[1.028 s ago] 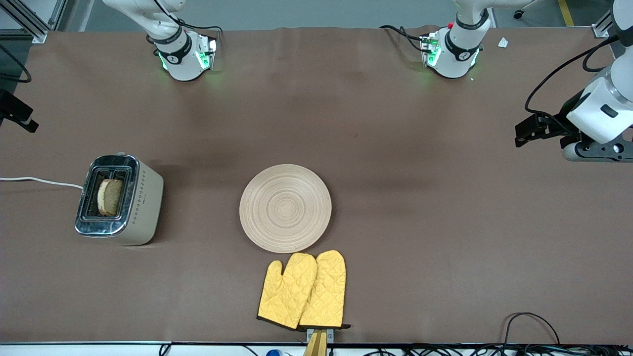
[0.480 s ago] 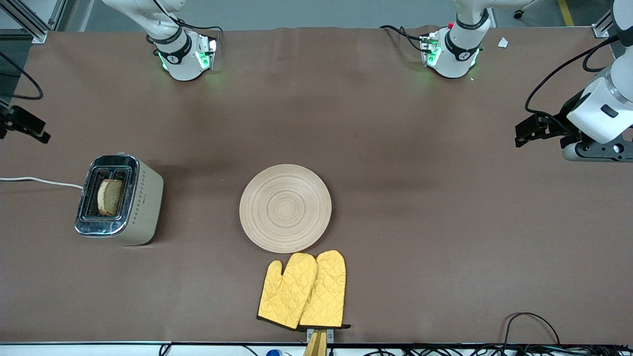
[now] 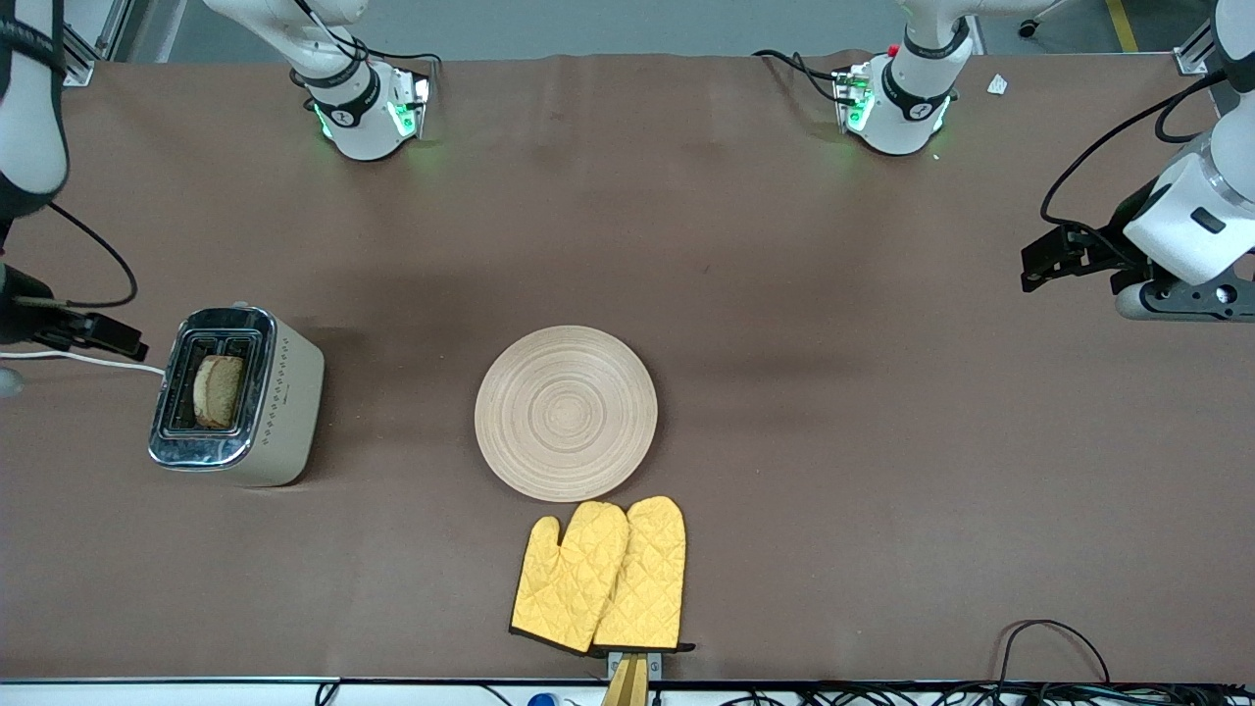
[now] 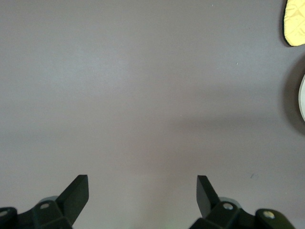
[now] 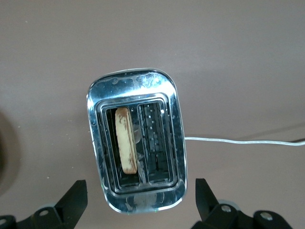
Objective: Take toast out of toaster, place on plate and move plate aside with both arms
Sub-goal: 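Lower the right gripper and grasp the bread slice in the toaster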
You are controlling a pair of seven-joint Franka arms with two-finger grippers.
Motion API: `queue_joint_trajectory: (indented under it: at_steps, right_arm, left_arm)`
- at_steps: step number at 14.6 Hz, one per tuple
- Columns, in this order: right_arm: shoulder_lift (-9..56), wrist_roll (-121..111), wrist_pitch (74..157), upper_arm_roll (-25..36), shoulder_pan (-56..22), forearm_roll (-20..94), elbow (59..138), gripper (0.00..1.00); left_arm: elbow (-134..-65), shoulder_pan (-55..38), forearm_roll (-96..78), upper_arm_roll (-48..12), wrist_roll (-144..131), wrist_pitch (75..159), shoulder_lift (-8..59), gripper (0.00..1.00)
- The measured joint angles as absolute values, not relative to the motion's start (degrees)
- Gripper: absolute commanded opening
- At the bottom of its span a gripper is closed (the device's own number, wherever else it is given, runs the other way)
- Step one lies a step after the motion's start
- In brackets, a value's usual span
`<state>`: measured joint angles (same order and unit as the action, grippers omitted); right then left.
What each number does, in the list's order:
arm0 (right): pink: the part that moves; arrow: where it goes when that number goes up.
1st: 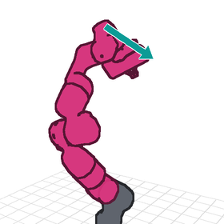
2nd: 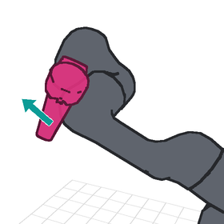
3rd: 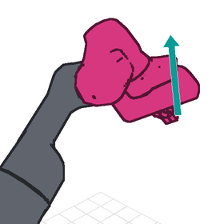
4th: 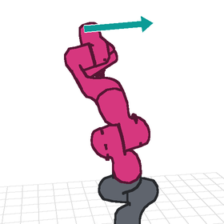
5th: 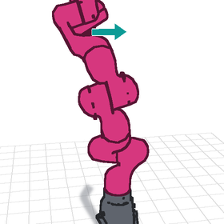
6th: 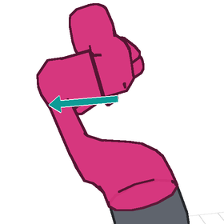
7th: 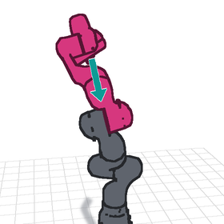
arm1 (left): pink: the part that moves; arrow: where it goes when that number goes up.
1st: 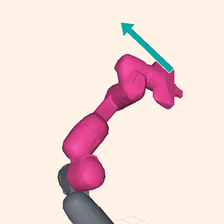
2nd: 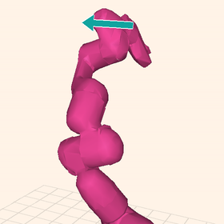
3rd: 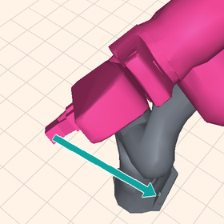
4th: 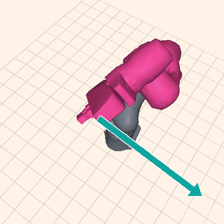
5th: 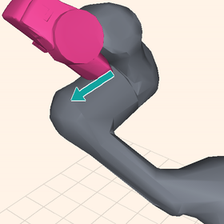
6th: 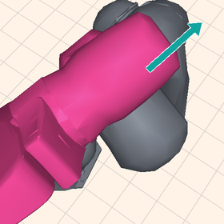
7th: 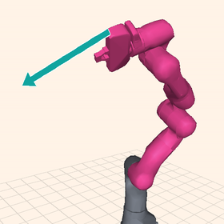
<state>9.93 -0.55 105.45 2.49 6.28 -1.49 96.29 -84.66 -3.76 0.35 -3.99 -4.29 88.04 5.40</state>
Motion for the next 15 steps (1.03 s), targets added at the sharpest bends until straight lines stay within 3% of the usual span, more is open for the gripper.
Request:
queue_joint_trajectory:
  at_steps: [2, 4, 8, 9, 12, 15]
  right_arm:
    - [11.80, -0.55, 108.71, 2.16, 5.99, -1.49, 97.78, 1.00]
    - [13.73, -0.56, 113.28, 1.96, 5.53, -1.49, 100.12, 0.92]
    - [17.87, -0.56, 117.02, 1.91, 4.65, -1.49, 101.76, 0.43]
    - [18.19, -0.55, 117.02, 1.91, 4.50, -1.49, 101.76, 0.35]
    - [18.17, -0.55, 116.71, 1.92, 4.42, -1.49, 101.61, 0.18]
    - [18.16, -0.55, 116.42, 1.91, 4.42, -1.48, 101.51, 0.10]
  left_arm:
    - [-84.66, -3.76, 0.35, -3.99, -4.29, 88.03, 5.40, 1.00]
    - [-84.66, -3.77, 0.35, -3.99, -4.29, 87.83, 5.41, 1.00]
    - [-84.66, -3.77, 0.35, -3.99, -4.29, 86.95, 5.43, 1.00]
    - [-84.66, -3.76, 0.35, -3.99, -4.29, 86.92, 5.43, 1.00]
    - [-84.66, -3.72, 0.35, -3.96, -4.29, 86.91, 5.43, 1.00]
    - [-84.66, -3.72, 0.35, -3.96, -4.29, 86.91, 5.43, 1.00]
